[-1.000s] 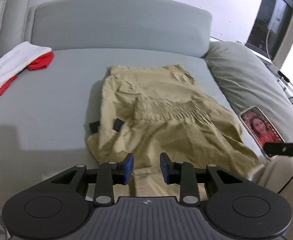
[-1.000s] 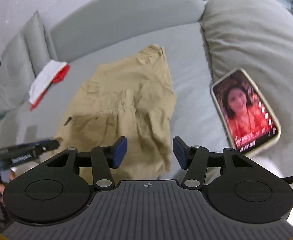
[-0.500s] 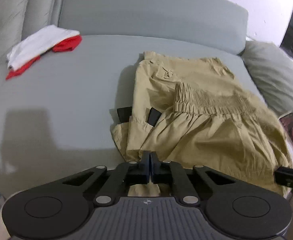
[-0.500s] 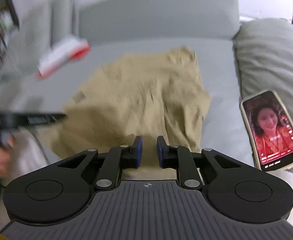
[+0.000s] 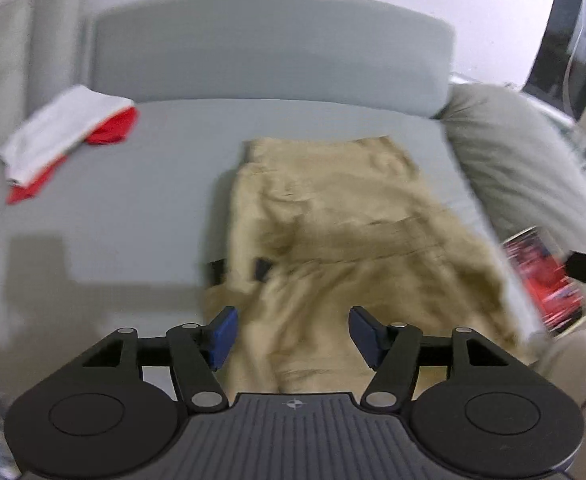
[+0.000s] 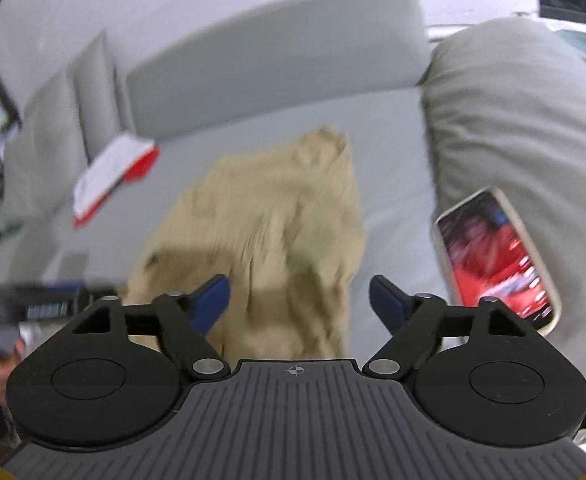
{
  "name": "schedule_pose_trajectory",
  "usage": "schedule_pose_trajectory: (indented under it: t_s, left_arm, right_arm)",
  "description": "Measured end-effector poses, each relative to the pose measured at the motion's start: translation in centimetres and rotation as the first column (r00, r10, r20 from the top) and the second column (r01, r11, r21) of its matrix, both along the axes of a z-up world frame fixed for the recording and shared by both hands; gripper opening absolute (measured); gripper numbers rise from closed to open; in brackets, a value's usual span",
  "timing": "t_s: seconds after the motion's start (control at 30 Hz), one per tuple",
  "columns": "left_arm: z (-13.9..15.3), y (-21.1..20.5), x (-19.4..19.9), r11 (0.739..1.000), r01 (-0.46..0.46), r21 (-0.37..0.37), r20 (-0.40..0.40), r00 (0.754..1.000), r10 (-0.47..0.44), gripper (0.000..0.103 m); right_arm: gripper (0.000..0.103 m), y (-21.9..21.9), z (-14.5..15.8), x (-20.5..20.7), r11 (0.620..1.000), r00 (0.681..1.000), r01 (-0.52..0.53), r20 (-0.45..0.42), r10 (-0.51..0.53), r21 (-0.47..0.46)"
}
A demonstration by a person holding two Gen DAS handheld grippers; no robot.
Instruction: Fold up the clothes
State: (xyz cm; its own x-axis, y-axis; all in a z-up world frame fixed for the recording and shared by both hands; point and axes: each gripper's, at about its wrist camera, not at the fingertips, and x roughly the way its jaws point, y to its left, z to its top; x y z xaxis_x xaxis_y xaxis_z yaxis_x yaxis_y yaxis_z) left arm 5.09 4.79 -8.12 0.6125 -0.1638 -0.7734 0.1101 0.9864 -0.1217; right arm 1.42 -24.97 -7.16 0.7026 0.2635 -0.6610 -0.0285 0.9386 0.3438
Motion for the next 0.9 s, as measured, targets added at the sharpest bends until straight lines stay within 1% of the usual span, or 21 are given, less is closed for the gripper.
schedule_pose_trajectory:
  t_s: [0.03,0.1,0.13,0.17,0.2,0.23,0.3,0.33,0.37,0.47,0.5,0.53,0.6,0.67,0.77,0.83,0.9]
  left_arm:
    - [0.0,-0.5,0.5,1.000,0.020,-0.022,0.003,1.000,-0.020,0.059]
    - [-0.7,-1.8,2.3,0.998,0.051,-0.026,-0.014,0.999,-0.052,0.043]
    - [-1.3,-2.4,3.4,0.997,0.068,-0.029,-0.028,0.997,-0.069,0.014]
    - [-1.7,-3.0,4.3,0.995,0.085,-0.047,-0.034,0.996,-0.087,0.002]
    - [-2.1,-3.6,5.2,0.992,0.102,-0.068,-0.039,0.994,-0.104,0.005]
    - [-2.5,-4.2,6.1,0.989,0.118,-0.089,-0.044,0.992,-0.122,0.005]
    - [-3.4,-5.5,7.9,0.980,0.151,-0.131,-0.051,0.986,-0.158,0.005]
    - [-3.9,-6.2,8.8,0.973,0.180,-0.146,-0.058,0.980,-0.190,0.005]
    - [-4.4,-6.9,9.6,0.964,0.210,-0.161,-0.064,0.973,-0.223,0.005]
    - [-7.4,-8.2,12.3,0.965,0.225,-0.138,-0.148,0.958,-0.244,0.005]
    - [-8.3,-8.3,13.0,0.964,0.220,-0.147,-0.169,0.955,-0.244,0.005]
    - [-8.8,-8.1,13.4,0.963,0.213,-0.166,-0.173,0.955,-0.241,0.006]
    - [-8.9,-8.0,14.0,0.963,0.196,-0.184,-0.198,0.952,-0.232,0.006]
    - [-8.9,-8.3,14.0,0.960,0.229,-0.164,-0.192,0.947,-0.258,0.007]
    - [-9.0,-8.5,14.0,0.958,0.241,-0.155,-0.191,0.944,-0.268,0.007]
    - [-9.0,-8.4,14.1,0.957,0.245,-0.155,-0.193,0.942,-0.273,0.007]
    - [-9.1,-8.2,14.3,0.954,0.252,-0.163,-0.192,0.940,-0.281,0.007]
  right_arm:
    - [0.084,-0.9,0.3,0.6,0.999,1.000,0.022,-0.001,-0.022,0.027]
    - [0.084,-2.3,0.2,2.5,0.995,0.998,0.062,-0.028,-0.060,0.073]
    - [0.083,-2.8,-0.2,3.6,0.993,0.996,0.079,-0.050,-0.075,0.089]
    - [0.083,-3.2,-0.7,4.6,0.990,0.994,0.089,-0.070,-0.082,0.106]
    - [0.078,-3.6,-1.4,5.6,0.988,0.992,0.096,-0.090,-0.085,0.124]
    - [0.074,-3.9,-2.1,6.6,0.984,0.990,0.104,-0.110,-0.088,0.145]
    - [0.073,-4.6,-3.8,8.8,0.974,0.984,0.122,-0.150,-0.094,0.191]
    - [0.070,-4.8,-4.5,9.7,0.970,0.982,0.129,-0.162,-0.096,0.207]
    - [0.069,-4.9,-5.2,10.4,0.967,0.981,0.135,-0.168,-0.099,0.218]
    - [0.066,-5.2,-6.8,13.2,0.954,0.978,0.151,-0.180,-0.105,0.260]
    - [0.065,-5.3,-7.2,14.2,0.949,0.979,0.151,-0.179,-0.103,0.277]
    - [0.064,-5.4,-7.7,15.2,0.944,0.979,0.151,-0.177,-0.101,0.294]
    - [0.064,-5.5,-8.4,17.2,0.940,0.981,0.143,-0.171,-0.093,0.311]
    - [0.064,-5.5,-9.4,19.7,0.940,0.983,0.127,-0.165,-0.078,0.317]
    - [0.064,-5.8,-11.3,23.5,0.937,0.980,0.135,-0.181,-0.079,0.322]
    - [0.064,-6.0,-13.2,25.9,0.924,0.977,0.147,-0.198,-0.080,0.353]
    - [0.063,-6.2,-14.6,27.8,0.904,0.983,0.131,-0.169,-0.066,0.407]
